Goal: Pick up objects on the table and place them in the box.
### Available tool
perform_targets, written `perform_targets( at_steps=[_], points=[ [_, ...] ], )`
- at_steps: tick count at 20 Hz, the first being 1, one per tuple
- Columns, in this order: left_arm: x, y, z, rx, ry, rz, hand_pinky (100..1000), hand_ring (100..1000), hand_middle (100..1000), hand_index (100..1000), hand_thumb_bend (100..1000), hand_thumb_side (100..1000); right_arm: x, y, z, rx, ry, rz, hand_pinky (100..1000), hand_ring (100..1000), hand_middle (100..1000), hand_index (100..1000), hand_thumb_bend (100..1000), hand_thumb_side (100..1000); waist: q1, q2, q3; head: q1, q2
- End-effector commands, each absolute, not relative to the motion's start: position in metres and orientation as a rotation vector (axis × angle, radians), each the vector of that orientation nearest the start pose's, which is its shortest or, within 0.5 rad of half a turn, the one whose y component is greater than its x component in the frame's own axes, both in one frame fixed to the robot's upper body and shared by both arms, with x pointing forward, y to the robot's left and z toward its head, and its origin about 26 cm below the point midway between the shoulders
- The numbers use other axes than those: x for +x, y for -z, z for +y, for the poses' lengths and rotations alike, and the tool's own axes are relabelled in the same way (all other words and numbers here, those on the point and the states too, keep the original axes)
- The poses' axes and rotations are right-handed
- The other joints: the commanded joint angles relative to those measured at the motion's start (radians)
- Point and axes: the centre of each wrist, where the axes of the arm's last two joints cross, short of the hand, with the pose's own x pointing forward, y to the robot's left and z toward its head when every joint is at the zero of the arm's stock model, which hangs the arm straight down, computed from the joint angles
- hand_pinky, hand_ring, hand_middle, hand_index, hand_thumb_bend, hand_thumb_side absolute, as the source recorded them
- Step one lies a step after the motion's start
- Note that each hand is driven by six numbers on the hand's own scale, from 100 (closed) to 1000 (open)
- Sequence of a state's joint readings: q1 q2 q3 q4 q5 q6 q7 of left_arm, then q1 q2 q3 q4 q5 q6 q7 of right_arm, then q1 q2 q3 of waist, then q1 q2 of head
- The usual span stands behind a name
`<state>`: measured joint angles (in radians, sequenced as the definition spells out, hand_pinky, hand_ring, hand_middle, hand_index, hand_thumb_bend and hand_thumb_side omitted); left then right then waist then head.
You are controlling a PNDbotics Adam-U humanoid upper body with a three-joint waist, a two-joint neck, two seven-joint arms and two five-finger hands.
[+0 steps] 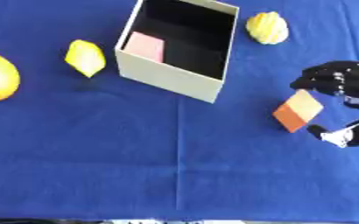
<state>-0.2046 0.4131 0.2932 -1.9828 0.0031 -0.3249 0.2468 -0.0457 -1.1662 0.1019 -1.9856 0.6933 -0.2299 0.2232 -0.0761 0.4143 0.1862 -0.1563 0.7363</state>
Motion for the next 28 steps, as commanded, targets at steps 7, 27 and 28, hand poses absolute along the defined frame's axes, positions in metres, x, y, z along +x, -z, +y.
perform_targets(
  at_steps=[7,27,28],
  points=[
    [0.2779,-0.2151,0.3521,-0.818,-0.035,3.523,872,770,767,878,100,530,0.265,-0.2374,-0.3595,-1.141,-2.007,-1.346,939,971,899,1000,244,666,0.002,-0.014,0.006,-0.009,-0.016],
    [0.2788,-0.215,0.3504,-0.795,-0.03,3.537,874,772,769,879,100,538,0.2658,-0.2398,-0.3579,-1.129,-2.016,-1.284,935,969,893,970,100,586,0.0,-0.005,0.01,-0.018,-0.021],
    [0.2788,-0.215,0.3502,-0.793,-0.03,3.537,874,772,769,879,100,540,0.266,-0.2399,-0.3575,-1.126,-2.019,-1.28,933,966,880,957,100,582,-0.001,-0.005,0.011,-0.019,-0.021]
  ],
)
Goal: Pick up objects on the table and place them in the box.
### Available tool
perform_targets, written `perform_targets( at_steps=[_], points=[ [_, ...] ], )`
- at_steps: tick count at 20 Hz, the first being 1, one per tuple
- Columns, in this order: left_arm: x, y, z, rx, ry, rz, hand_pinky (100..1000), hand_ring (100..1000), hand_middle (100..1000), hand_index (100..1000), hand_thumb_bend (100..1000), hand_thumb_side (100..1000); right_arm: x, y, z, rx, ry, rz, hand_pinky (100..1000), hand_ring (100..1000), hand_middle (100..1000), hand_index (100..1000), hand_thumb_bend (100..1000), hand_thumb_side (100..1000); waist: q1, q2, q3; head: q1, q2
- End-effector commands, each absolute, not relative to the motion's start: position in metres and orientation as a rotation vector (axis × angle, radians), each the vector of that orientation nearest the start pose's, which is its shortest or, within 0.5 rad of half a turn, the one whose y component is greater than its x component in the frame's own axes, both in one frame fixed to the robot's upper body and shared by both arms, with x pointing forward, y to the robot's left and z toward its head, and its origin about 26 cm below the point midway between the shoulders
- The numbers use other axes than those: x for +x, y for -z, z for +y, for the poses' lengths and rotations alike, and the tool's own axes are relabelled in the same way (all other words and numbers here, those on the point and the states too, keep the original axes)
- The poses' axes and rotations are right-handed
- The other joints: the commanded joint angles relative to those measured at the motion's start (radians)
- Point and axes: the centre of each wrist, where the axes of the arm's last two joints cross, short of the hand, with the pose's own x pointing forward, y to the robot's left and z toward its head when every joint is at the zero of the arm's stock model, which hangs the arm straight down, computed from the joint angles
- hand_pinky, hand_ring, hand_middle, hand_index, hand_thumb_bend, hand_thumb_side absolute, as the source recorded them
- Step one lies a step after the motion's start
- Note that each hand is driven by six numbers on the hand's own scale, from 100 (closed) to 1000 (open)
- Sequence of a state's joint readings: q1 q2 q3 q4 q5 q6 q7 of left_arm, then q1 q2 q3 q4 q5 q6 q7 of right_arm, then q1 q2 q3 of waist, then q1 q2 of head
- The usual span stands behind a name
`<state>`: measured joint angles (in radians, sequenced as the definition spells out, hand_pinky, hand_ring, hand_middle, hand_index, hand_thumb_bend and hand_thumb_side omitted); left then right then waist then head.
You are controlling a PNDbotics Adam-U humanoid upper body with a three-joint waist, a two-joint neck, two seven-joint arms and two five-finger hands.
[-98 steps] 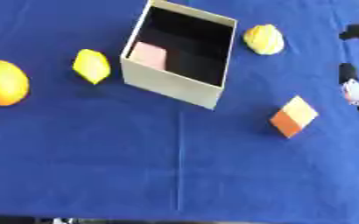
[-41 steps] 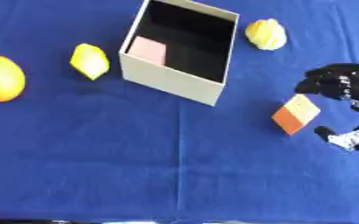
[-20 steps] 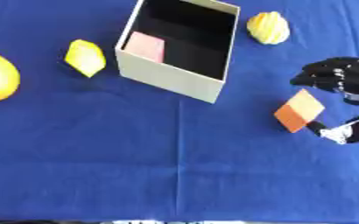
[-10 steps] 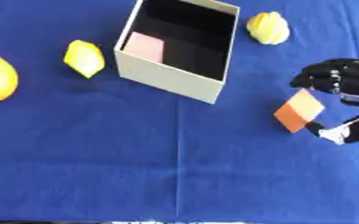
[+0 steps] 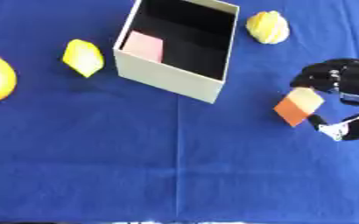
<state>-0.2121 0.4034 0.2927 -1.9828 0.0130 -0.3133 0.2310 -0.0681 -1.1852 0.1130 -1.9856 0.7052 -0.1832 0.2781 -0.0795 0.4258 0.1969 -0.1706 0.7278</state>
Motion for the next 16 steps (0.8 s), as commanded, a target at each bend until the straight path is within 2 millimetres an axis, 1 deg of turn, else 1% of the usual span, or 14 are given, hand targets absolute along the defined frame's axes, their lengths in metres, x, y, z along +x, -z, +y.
perform_targets(
  at_steps=[1,5,11,13,14,16],
  points=[
    [0.2789,-0.215,0.3501,0.58,0.022,-2.593,874,772,769,879,100,540,0.2662,-0.24,-0.3571,-1.122,-2.023,-1.274,932,965,876,953,100,583,0.002,-0.016,0.0,-0.006,-0.013],
    [0.279,-0.2151,0.3499,0.576,0.02,-2.594,874,772,769,879,100,541,0.2671,-0.2403,-0.3549,-1.101,-2.047,-1.242,930,963,868,942,100,597,0.001,-0.015,0.002,-0.008,-0.013],
    [0.2792,-0.215,0.3494,0.57,0.016,-2.594,875,772,769,879,100,546,0.2681,-0.239,-0.3515,-1.072,-2.09,-1.177,928,961,863,937,136,623,0.0,-0.015,0.006,-0.011,-0.015],
    [0.2793,-0.2149,0.3493,0.568,0.015,-2.594,875,772,769,879,100,547,0.2684,-0.2382,-0.3503,-1.059,-2.101,-1.165,927,956,827,918,137,623,0.0,-0.015,0.008,-0.013,-0.014],
    [0.2793,-0.2149,0.3493,0.567,0.015,-2.593,875,772,769,879,100,547,0.2685,-0.238,-0.3499,-1.055,-2.103,-1.164,920,944,765,887,133,621,0.0,-0.015,0.008,-0.013,-0.014],
    [0.2793,-0.2148,0.3493,0.566,0.014,-2.593,875,772,769,879,100,549,0.2686,-0.2376,-0.3494,-1.054,-2.093,-1.173,912,933,699,837,134,622,0.0,-0.016,0.008,-0.013,-0.013]
  ],
)
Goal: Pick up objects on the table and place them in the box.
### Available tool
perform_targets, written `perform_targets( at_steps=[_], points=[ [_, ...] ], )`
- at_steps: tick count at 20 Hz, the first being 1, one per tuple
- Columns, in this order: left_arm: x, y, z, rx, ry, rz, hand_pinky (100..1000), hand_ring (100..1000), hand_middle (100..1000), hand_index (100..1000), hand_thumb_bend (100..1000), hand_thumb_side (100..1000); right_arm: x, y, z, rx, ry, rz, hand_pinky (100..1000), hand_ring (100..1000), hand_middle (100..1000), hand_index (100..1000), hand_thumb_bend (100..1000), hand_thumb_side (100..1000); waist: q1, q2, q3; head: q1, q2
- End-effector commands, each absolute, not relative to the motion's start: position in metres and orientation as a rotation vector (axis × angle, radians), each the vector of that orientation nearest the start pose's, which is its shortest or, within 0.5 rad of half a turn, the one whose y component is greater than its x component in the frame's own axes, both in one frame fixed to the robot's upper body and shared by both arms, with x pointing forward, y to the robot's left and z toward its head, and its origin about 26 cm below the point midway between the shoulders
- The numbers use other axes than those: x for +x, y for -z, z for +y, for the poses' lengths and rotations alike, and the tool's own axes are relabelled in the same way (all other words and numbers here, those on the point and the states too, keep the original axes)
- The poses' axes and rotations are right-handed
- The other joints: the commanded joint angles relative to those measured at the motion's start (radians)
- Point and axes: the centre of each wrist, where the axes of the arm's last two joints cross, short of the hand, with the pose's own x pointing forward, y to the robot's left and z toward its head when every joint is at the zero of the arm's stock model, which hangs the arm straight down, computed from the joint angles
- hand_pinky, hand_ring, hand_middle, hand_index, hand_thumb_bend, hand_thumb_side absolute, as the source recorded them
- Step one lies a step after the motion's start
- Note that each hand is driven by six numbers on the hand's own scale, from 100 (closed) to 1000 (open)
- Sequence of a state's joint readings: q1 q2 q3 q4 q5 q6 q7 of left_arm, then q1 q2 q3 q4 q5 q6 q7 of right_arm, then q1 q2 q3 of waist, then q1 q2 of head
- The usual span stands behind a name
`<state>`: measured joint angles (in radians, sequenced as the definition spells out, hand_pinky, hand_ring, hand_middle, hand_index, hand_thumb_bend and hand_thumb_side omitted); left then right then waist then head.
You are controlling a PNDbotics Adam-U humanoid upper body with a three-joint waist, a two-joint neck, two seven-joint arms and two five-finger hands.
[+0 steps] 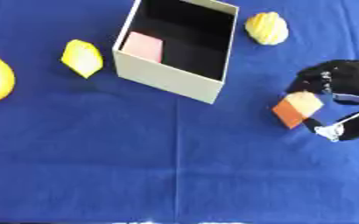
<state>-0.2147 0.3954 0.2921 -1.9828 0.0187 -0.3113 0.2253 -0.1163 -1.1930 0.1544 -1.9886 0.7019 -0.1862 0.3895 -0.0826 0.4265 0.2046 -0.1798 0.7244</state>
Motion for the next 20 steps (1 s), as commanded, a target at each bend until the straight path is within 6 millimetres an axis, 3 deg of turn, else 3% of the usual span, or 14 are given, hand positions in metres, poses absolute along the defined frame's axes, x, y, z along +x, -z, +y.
perform_targets(
  at_steps=[1,2,8,20],
  points=[
    [0.279,-0.215,0.349,0.564,0.014,-2.592,875,772,769,879,100,550,0.269,-0.238,-0.349,-1.058,-2.083,-1.184,908,926,669,815,127,619,0.003,-0.017,0.0,-0.004,-0.009],
    [0.279,-0.215,0.349,0.563,0.013,-2.591,876,772,769,879,100,552,0.269,-0.238,-0.349,-1.065,-2.072,-1.199,894,904,607,767,100,606,0.003,-0.017,-0.001,-0.004,-0.009],
    [0.279,-0.215,0.349,0.556,0.01,-2.589,876,772,768,878,100,552,0.27,-0.238,-0.347,-1.092,-1.949,-1.352,857,842,509,671,100,493,0.003,-0.021,-0.001,-0.007,-0.008],
    [0.279,-0.215,0.35,0.556,0.012,-2.586,877,773,769,879,100,544,0.275,-0.258,-0.344,-1.124,-1.742,-1.723,804,735,445,608,100,284,0.007,-0.035,-0.003,-0.007,-0.001]
  ],
)
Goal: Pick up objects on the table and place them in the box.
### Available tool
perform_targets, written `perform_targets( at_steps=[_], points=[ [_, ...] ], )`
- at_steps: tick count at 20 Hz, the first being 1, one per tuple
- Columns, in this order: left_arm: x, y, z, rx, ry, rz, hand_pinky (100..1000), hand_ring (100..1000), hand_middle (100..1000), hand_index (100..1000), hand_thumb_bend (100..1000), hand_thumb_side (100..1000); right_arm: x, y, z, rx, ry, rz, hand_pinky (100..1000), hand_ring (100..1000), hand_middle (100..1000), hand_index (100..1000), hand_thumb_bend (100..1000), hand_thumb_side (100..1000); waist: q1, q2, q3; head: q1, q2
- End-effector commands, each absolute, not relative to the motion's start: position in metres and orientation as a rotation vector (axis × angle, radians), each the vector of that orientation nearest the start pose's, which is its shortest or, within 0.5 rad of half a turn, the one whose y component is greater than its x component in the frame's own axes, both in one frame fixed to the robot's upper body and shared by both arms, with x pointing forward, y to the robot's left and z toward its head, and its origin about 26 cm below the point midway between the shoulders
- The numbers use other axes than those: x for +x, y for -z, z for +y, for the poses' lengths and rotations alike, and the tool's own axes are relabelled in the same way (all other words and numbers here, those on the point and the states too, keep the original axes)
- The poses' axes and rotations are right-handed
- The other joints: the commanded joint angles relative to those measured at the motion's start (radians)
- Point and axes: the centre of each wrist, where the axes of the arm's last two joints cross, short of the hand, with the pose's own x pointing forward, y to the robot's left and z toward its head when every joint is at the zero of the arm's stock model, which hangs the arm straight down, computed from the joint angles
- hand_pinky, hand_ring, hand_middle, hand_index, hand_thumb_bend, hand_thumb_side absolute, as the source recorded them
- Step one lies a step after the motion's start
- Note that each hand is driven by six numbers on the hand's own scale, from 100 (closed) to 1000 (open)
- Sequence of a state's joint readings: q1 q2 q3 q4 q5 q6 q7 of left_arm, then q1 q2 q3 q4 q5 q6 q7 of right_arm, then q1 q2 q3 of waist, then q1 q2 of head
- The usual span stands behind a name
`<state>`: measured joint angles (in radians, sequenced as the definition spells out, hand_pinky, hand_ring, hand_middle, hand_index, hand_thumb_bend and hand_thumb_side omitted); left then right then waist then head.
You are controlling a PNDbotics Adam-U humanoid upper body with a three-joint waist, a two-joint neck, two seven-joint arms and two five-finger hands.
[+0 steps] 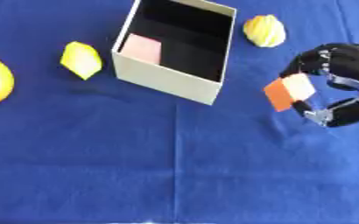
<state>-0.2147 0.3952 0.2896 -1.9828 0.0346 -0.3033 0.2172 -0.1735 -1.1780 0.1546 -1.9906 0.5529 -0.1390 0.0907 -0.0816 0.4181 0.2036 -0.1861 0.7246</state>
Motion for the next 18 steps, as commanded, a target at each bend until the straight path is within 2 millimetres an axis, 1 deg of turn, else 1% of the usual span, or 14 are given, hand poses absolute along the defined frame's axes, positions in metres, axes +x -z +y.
perform_targets(
  at_steps=[1,6,10,12,13,14,18],
  points=[
    [0.279,-0.215,0.35,0.556,0.014,-2.587,877,773,769,879,100,543,0.275,-0.262,-0.343,1.483,2.286,2.316,804,734,444,609,100,276,0.006,-0.028,-0.002,0.0,0.0],
    [0.28,-0.217,0.349,0.548,0.031,-2.595,877,773,769,879,100,537,0.278,-0.293,-0.337,1.43,2.152,2.37,804,734,444,609,100,259,0.005,-0.037,0.002,-0.006,0.005],
    [0.28,-0.218,0.348,0.536,0.044,-2.598,877,773,769,879,100,535,0.28,-0.32,-0.324,1.369,2.099,2.4,806,736,442,610,100,242,0.003,-0.044,0.01,-0.017,0.005],
    [0.28,-0.218,0.348,0.529,0.05,-2.6,877,774,769,879,100,533,0.281,-0.335,-0.315,1.336,2.065,2.427,808,737,442,614,100,227,0.003,-0.047,0.016,-0.023,0.006],
    [0.281,-0.219,0.347,0.527,0.053,-2.6,877,774,770,879,100,533,0.281,-0.342,-0.31,1.317,2.047,2.443,809,737,443,615,100,281,0.002,-0.048,0.018,-0.026,0.007],
    [0.281,-0.219,0.347,0.525,0.056,-2.6,877,774,770,879,100,533,0.281,-0.348,-0.304,1.296,2.034,2.458,809,737,443,615,100,222,0.002,-0.048,0.019,-0.028,0.007],
    [0.282,-0.221,0.345,0.51,0.072,-2.608,877,774,770,879,100,532,0.282,-0.367,-0.28,1.214,2.028,2.489,813,741,449,621,100,219,-0.002,-0.047,0.026,-0.044,0.006]
  ],
)
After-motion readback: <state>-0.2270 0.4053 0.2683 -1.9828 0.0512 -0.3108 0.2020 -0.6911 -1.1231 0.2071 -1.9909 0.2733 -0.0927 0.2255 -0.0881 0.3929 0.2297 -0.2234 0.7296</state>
